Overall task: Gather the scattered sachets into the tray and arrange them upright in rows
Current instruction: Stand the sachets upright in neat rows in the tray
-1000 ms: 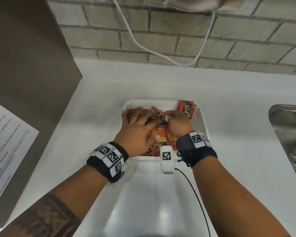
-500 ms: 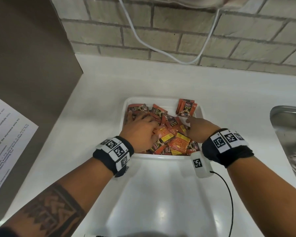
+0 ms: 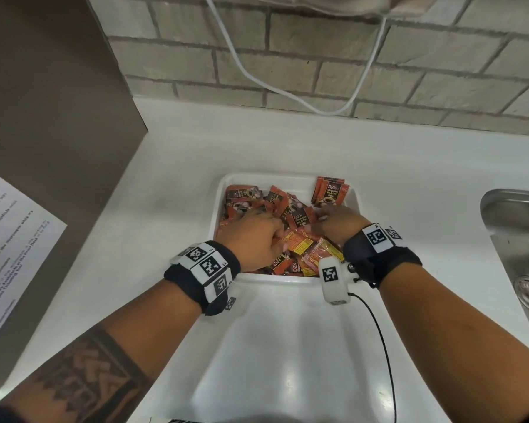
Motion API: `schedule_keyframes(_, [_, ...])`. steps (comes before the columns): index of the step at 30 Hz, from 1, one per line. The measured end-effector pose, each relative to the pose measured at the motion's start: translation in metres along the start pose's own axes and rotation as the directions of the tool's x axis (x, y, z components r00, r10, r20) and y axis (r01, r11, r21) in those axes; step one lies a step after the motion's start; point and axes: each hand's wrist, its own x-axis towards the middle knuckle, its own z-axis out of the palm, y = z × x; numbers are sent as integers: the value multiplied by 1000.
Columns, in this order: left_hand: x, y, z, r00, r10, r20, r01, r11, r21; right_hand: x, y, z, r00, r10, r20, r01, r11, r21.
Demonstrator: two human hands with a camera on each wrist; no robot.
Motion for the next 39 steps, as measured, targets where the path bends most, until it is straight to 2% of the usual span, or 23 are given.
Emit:
schedule_keyframes(2, [-1,0,-1,1000,8,-2,-8,1000,-15,0,2,-2,1000,6,6,-6,996,88])
schedule_keyframes(6, [-3,2,-2,1000,13,3,-13,1000,-11,-2,7,-7,1000,18,-7,-18,995,96])
schedule_keyframes(14, [-8,5,-3,1000,14,5,-14,1000,-23,-13,18,-20,983,-40,-179,60,992,107])
schedule_keyframes(18, [-8,8,-4,1000,28,-3,-28,998,-50,-13,28,-24,961,-56,-270,112,974,199])
schedule_keyframes(23, [-8,15,-17,997,-4,-74,-12,977,-212,-17,27,-33,924,-30,-381,196,892,406])
schedule_keyframes(27, [2,23,-39,983,-114,-142,54,927,-370,-22,14,-32,942,-60,-331,258,762,594])
schedule_keyframes(28, [6,25,-45,977,-156,-149,75,893,-444,-26,8,-31,945,-88,-314,275,734,621])
schedule_keyframes(29, [10,26,-49,971,-199,-132,92,821,-563,-29,2,-31,948,-115,-297,289,700,653])
schedule_keyframes(30, [13,28,-52,970,-228,-84,99,689,-718,-33,-5,-30,952,-137,-275,294,664,687])
schedule_keyframes(32, [16,33,-54,977,-206,61,117,272,-955,-36,-17,-27,956,-165,-241,291,591,752])
schedule_keyframes(33, [16,35,-54,982,-161,97,113,93,-989,-35,-22,-25,955,-175,-238,295,585,755])
schedule_keyframes(34, [17,37,-52,987,-124,97,97,-13,-995,-35,-26,-23,952,-182,-246,306,603,737])
schedule_keyframes(36, [16,38,-50,994,-92,67,57,-105,-993,-35,-31,-19,941,-211,-264,336,654,677])
schedule_keyframes(39, [15,37,-49,995,-72,69,57,-155,-986,-37,-31,-15,937,-233,-261,347,722,598])
